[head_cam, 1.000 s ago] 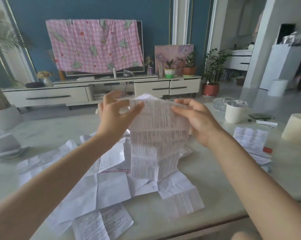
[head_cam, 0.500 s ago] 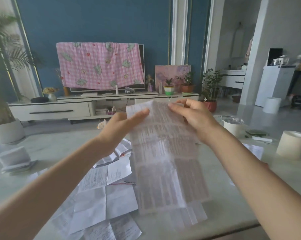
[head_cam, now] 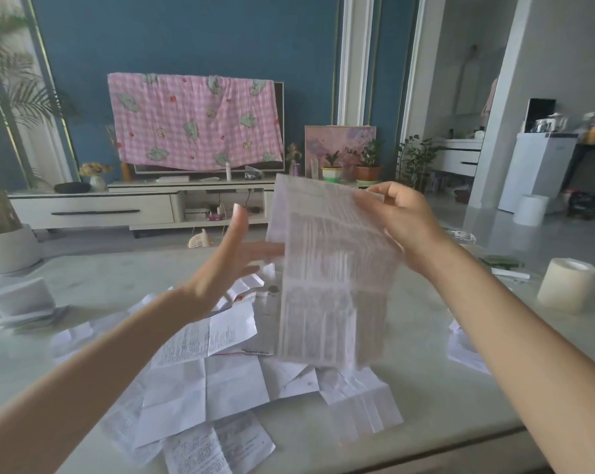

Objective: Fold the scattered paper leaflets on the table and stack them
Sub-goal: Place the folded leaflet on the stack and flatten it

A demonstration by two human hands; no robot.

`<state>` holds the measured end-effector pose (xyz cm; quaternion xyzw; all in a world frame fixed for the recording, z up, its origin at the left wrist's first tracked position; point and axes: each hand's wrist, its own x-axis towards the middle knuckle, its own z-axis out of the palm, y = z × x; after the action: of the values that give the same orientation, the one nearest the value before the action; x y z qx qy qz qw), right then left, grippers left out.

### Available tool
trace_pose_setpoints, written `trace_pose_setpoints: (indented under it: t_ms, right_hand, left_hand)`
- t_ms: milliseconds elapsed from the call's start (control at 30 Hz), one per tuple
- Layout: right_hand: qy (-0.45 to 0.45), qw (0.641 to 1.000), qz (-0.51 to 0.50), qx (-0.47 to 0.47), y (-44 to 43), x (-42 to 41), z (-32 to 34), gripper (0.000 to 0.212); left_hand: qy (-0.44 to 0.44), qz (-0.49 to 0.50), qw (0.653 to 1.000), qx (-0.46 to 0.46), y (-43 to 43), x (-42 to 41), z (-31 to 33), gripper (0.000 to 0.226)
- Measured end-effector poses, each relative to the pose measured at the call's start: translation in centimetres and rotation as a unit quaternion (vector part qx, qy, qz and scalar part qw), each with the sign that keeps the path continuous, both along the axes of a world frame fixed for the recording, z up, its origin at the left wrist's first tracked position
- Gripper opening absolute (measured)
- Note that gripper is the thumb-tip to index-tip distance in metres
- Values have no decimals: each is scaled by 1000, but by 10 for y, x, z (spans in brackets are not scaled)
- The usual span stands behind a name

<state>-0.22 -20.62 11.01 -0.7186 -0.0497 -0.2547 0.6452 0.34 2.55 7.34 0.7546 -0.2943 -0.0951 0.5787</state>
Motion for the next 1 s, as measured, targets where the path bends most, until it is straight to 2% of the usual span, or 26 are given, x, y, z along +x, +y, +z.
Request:
trace_pose_setpoints:
  t_ms: [33,100,133,233,333,367,433,500,567,600,633,700,733,767,833,900,1000]
  right_hand:
    - [0,1000,9,14,0,1,1,11]
    - [1,998,32,53,3,3,2,10]
    - [0,997,41,69,5,5,2,10]
    - [-4,997,42,61,11,11,1,10]
    - [6,998,49,39,14,14,-5,9]
    - [7,999,40,26,14,15,-6,11]
    - [3,1000,7,3,14,17,-9,13]
    - [1,1000,-29,-3,13,19,-12,11]
    - [-2,997,-72,-26,11,21,-15,12]
    - [-8,995,-92,-46,11,22,-17,13]
    - [-18,992,-108,-65,11,21,-19,13]
    - [-42,987,-122,-96,11,20,-22,12]
    - [-50,985,-123,-111,13,19,-23,12]
    - [-56,983,-118,-126,16,17,-25,12]
    - [-70,982,-97,-143,24,15,-32,11]
    - [-83,984,-70,-143,33,11,-39,10]
    - [-64,991,-67,-92,44,8,-53,12]
  left_hand:
    - [-16,16,1000,-15,0,-1,3,92]
    - [-34,53,994,-85,-4,1,3,29]
    - [-19,59,992,-109,-7,0,2,11]
    - [70,46,983,-165,-9,3,-10,40]
    - [110,-19,980,-165,-4,8,-23,18]
    - [112,-28,981,-153,-4,8,-28,18]
    - [98,-10,989,-114,-1,8,-36,26]
    - [33,8,999,-37,1,4,-39,32]
    - [-15,29,999,17,3,2,-38,29]
    - [-9,34,999,-2,5,1,-39,28]
    - [28,29,997,-62,6,-2,-37,25]
    - [140,31,964,-223,9,-2,-31,5]
    - [180,42,944,-272,10,-2,-29,11]
    - [202,47,936,-283,11,-1,-26,20]
    - [186,28,960,-205,10,-5,-22,31]
    - [184,-11,973,-140,4,-11,-23,30]
    - [194,8,973,-125,-1,-11,-35,19]
